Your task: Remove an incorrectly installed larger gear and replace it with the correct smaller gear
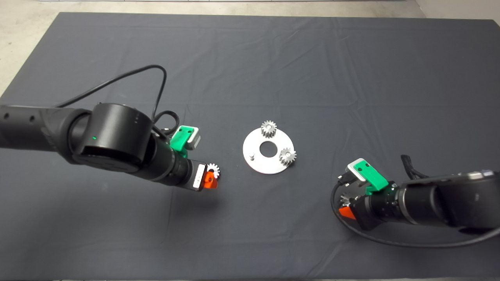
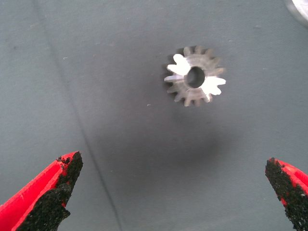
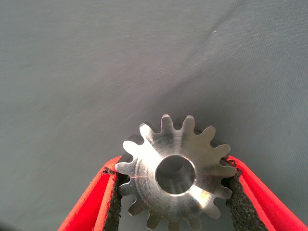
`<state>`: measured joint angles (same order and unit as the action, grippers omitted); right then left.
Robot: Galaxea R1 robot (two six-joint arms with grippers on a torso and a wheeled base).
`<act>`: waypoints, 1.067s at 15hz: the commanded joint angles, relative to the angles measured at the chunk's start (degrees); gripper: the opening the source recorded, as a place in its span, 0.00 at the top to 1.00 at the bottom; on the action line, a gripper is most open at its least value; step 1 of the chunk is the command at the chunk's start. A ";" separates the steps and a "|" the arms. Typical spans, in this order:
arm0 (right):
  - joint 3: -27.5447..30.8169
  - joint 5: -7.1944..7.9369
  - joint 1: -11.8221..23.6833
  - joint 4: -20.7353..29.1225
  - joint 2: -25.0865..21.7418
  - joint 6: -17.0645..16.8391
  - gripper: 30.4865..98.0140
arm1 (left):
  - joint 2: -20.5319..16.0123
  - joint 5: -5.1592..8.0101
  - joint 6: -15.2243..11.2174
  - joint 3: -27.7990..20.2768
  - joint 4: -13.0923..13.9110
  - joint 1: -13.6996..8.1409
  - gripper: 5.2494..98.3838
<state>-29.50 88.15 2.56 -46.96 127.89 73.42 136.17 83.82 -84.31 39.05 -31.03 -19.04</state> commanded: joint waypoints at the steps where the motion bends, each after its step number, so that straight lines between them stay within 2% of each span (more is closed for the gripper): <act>1: -3.76 1.41 0.61 -3.40 1.20 -1.00 0.73 | -0.07 0.38 0.64 1.42 -1.58 -0.74 0.01; 4: -8.66 1.32 -0.36 -3.49 2.50 -1.79 0.73 | 0.11 0.29 0.64 2.20 -1.58 -0.74 0.01; 9: -8.38 1.32 -0.27 -3.40 2.59 -1.79 0.72 | 0.19 0.20 0.64 2.33 -1.58 -0.74 0.01; 10: -7.92 1.32 -0.22 -3.31 2.41 -1.79 0.72 | 0.20 0.15 0.69 2.33 -1.67 -0.74 0.01; 12: -3.28 1.74 0.82 -3.06 0.79 -1.48 0.71 | 0.20 0.11 0.64 2.17 -1.58 -0.74 0.01; 14: -0.24 1.85 4.77 -2.50 -1.84 -0.89 0.66 | 0.20 0.03 0.64 2.07 -1.58 -0.74 0.01; 16: 0.95 1.85 5.77 -1.49 -3.61 -0.83 0.63 | 0.19 -0.06 0.64 2.07 -1.58 -0.74 0.01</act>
<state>-31.64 87.60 4.11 -48.53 127.80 71.88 136.36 83.81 -83.93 41.29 -31.98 -19.03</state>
